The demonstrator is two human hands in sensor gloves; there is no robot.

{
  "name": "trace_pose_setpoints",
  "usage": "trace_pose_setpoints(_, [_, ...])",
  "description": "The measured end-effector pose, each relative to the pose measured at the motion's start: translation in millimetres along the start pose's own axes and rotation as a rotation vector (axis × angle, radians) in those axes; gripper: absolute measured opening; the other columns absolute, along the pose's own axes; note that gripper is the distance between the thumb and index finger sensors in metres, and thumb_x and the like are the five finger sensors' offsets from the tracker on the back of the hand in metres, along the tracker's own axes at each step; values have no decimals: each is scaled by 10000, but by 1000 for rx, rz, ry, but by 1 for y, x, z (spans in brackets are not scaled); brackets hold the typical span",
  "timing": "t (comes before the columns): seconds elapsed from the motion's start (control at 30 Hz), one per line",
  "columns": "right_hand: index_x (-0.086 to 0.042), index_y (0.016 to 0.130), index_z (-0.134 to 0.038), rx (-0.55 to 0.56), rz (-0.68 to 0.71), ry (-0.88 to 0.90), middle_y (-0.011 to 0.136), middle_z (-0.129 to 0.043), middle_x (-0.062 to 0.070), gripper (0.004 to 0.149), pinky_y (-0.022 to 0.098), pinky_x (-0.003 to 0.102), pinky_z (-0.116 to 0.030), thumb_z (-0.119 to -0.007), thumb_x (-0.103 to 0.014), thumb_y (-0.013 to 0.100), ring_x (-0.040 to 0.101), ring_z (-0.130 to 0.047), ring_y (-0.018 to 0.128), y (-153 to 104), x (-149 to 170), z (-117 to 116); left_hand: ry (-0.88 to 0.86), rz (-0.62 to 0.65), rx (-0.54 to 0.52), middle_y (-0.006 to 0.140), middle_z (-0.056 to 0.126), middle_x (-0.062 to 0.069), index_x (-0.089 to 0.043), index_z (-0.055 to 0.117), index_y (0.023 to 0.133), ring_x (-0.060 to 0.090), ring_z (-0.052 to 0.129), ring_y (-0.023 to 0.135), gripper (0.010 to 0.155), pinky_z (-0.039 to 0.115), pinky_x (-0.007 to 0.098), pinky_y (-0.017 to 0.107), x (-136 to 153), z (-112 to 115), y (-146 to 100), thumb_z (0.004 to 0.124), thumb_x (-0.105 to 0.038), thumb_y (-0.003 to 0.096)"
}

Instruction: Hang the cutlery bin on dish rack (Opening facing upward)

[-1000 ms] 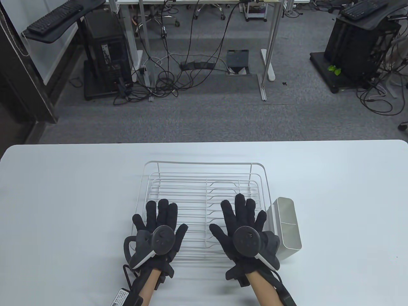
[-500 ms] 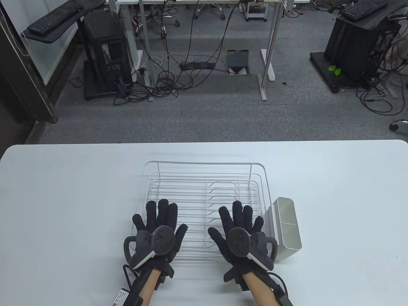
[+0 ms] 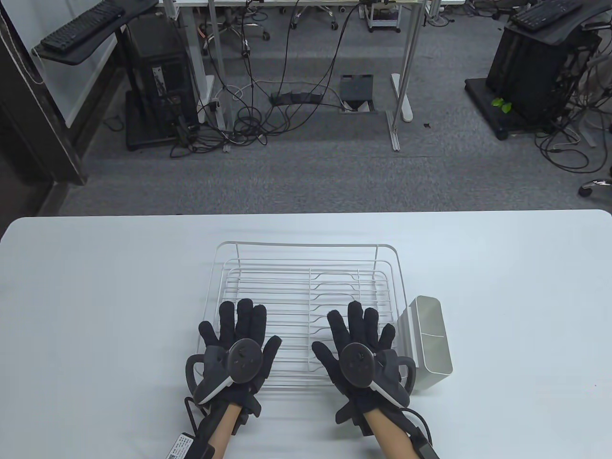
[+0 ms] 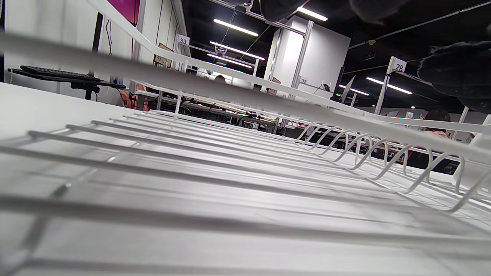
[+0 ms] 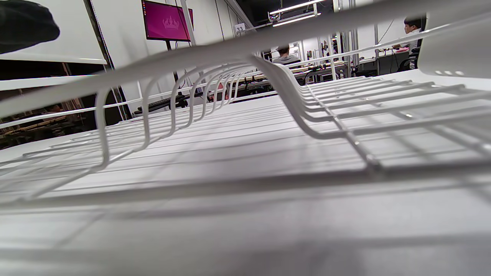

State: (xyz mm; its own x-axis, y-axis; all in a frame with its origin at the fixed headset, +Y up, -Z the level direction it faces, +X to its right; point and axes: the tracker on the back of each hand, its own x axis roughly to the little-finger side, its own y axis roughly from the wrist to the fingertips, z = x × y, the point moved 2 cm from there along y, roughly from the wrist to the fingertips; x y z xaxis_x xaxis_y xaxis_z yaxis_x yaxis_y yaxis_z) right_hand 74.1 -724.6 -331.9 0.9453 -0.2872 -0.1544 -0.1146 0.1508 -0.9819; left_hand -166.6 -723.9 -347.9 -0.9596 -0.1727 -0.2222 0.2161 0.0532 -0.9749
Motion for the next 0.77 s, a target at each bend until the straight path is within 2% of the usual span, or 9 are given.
trace_pose_setpoints(0.77, [-261,1118,-495,-5,-3,-1,1180,-359,171,697,663,679,-223,-483,-687,566,464,-325,1060,0,0,0,-2,0,2,1225,231,72,-231,305,1178,374,173,1127,696,110,696,680,0,0,0,422,-653,637])
